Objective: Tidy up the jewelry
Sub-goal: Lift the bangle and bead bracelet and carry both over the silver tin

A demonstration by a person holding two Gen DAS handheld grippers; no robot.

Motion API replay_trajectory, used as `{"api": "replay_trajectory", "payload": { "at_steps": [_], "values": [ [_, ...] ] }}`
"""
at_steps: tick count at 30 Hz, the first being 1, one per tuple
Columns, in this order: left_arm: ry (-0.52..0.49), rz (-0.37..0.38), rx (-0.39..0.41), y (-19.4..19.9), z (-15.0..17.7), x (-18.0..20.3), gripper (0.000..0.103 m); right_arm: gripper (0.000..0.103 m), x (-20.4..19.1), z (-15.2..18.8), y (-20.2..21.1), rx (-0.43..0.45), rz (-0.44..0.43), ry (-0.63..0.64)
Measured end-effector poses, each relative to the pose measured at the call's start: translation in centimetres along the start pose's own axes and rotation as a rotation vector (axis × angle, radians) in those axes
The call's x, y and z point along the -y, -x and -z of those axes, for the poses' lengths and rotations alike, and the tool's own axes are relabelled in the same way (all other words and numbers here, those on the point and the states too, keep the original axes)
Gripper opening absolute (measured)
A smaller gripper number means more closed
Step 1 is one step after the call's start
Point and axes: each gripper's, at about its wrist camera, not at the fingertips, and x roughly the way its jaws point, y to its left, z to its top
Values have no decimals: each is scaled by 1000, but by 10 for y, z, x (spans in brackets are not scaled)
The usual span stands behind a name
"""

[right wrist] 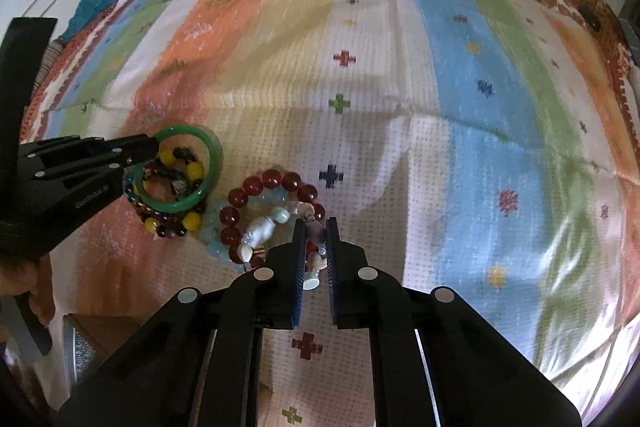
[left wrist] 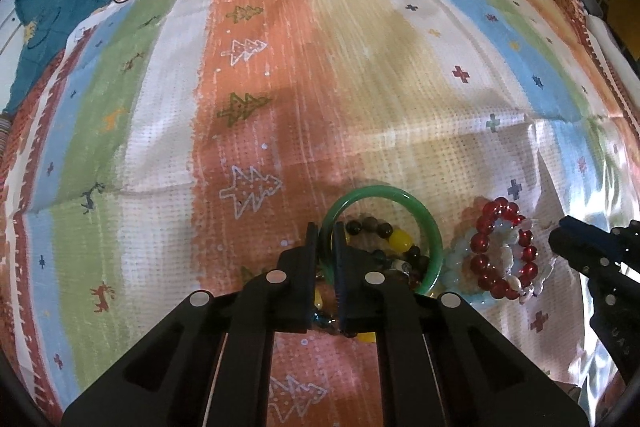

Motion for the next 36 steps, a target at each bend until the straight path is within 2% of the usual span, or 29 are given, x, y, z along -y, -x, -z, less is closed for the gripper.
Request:
{"api": "replay_trajectory", "payload": {
  "at_steps": [16,22,25,36],
  "values": [
    [-18,-22,68,48,-1,10,7,11,-11,0,47,121,27,53],
    [4,-26,73,63,11,8,7,11,-13,6,59,142,7,42],
    [8,-28,75,72,20,7,7,11,-15,11,69,150,-32,24],
    [26,-22,137,113,38,5,7,11,-40,33,111,236,-11,87]
  ]
}}
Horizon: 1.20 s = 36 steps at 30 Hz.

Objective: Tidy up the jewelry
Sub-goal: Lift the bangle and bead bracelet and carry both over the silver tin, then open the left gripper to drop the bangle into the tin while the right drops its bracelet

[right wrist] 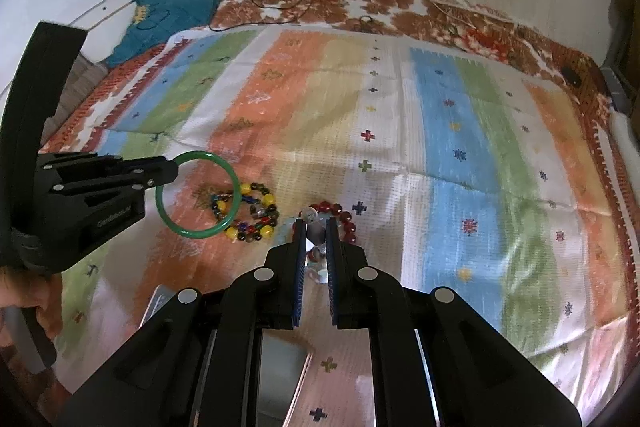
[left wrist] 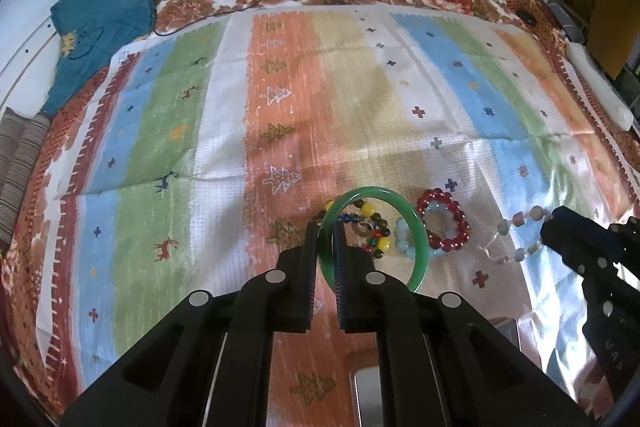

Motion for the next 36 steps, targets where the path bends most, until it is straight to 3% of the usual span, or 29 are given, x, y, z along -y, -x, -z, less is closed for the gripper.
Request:
{"api": "replay_trajectory", "payload": {
  "at_steps": [36],
  "values": [
    [6,55,88,82,69,7,7,11,-18,46,64,76,-56,14]
  ]
}}
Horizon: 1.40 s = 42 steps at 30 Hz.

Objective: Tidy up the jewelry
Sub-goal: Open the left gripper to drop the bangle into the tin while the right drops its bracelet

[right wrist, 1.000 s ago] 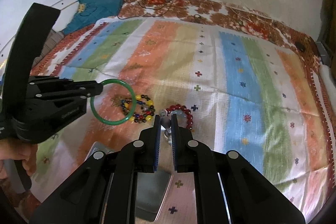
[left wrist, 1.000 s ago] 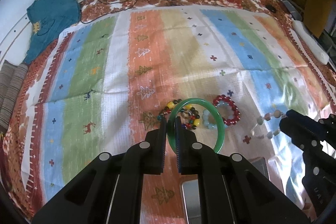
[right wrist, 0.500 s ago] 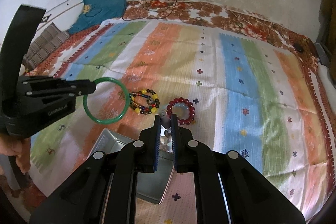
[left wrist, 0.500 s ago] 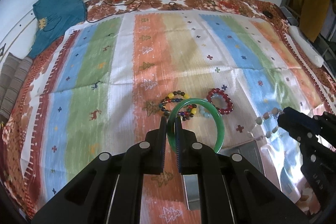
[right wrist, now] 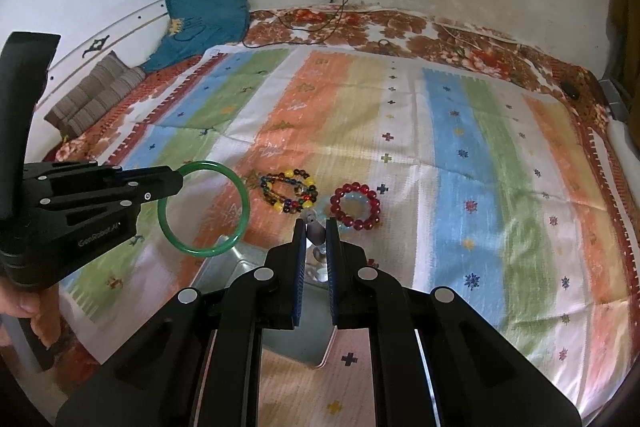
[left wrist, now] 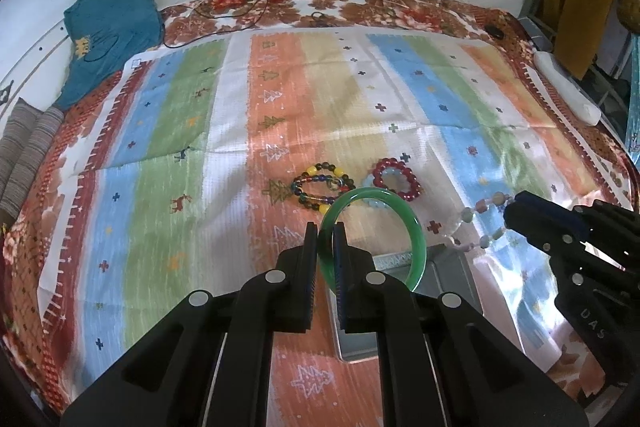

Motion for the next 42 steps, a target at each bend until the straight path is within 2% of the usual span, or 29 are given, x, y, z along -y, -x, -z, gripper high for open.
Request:
{"api": "replay_trajectory", "payload": {
  "at_steps": [19,22,23,24,26,33,39,42],
  "values": [
    [-40,34,0,18,30,18,8,11,-7,21,14,-13,-28,-2],
    [-35,54,-21,15,32,19,13,11,-6,22,12,-27,-29,-9],
    [-27,47,-25,13,31,18,32,12,-6,23,11,-35,-22,-10],
    [-17,37,-19,13,31,16,41,21,-5,23,9,-39,-10,-9],
    [2,22,-13,14,30,11,41,36,-1,23,9,-35,11,-17],
    [65,-3,-23,11,27,-8,41,40,13,19,4,-46,37,-61],
    [72,-9,-25,10,26,-11,41,43,16,19,-2,-58,52,-64],
    [76,-21,-26,8,25,-13,49,48,18,18,-6,-68,63,-67]
  ]
}}
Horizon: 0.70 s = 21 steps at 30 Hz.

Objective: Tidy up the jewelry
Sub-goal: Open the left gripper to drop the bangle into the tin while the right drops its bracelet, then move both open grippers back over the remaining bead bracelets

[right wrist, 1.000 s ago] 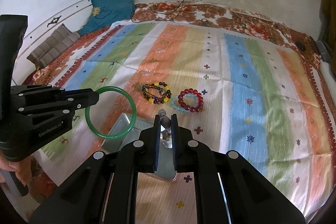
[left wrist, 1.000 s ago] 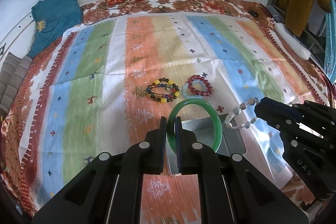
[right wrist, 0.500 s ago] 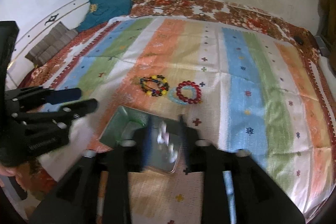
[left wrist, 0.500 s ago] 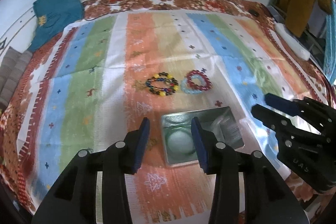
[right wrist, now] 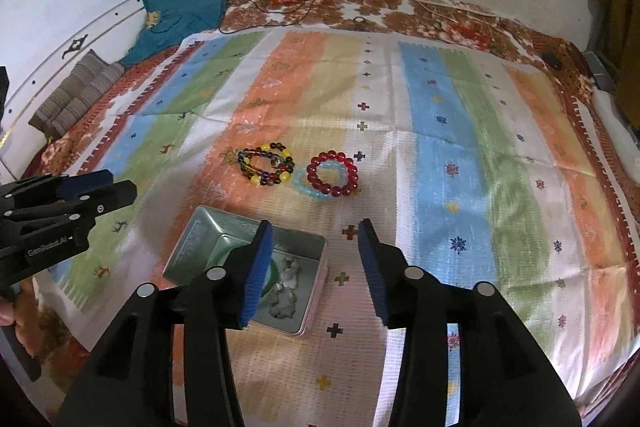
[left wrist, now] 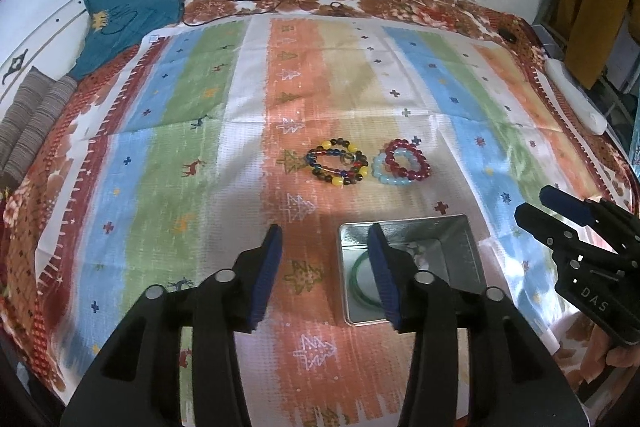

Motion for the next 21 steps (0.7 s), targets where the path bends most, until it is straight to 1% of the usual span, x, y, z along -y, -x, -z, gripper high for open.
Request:
{"api": "replay_trajectory", "payload": {
  "at_steps": [7,12,15,21],
  "values": [
    [42,-28,-10,-9,-6,-13,57,57,9,-4,-10,-22,22,-21],
    [43,-34,-10,-12,-8,-15,62,65,9,-9,-14,-24,29,-17],
    [40,-37,-11,-14,-11,-14,64,68,10,-12,-18,-26,36,-16],
    [33,-54,-17,-24,-19,-13,67,69,16,-18,-25,-28,57,-20]
  ]
}}
